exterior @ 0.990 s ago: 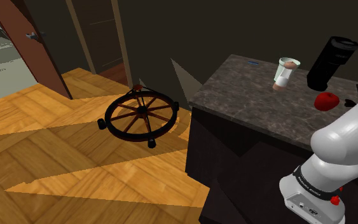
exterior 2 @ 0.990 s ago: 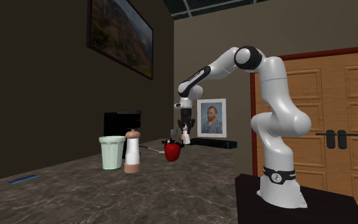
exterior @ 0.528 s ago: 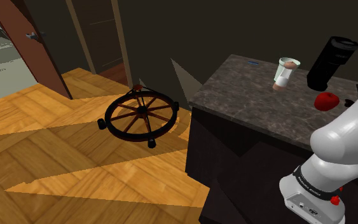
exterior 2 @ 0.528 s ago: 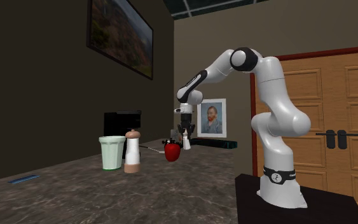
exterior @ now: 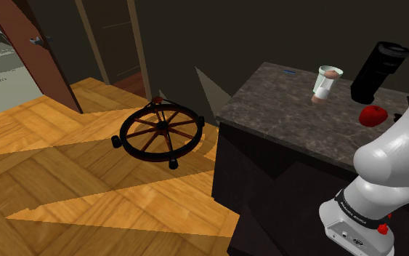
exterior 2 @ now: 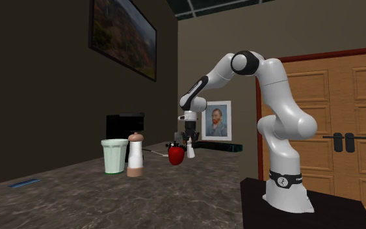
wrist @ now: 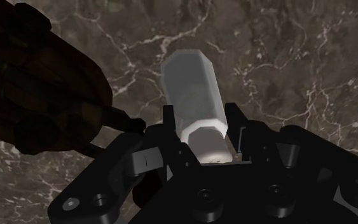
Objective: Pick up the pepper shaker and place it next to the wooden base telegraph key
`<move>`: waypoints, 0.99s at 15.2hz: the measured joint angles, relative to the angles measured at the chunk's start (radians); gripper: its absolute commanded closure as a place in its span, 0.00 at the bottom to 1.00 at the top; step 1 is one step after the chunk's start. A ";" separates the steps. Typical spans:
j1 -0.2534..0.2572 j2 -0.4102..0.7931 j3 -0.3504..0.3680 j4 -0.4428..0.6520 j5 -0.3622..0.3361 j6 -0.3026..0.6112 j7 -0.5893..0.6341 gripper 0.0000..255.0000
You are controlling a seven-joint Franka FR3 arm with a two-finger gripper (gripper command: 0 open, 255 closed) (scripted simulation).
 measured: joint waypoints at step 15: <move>0.042 -0.076 -0.045 0.042 -0.086 -0.070 0.057 0.00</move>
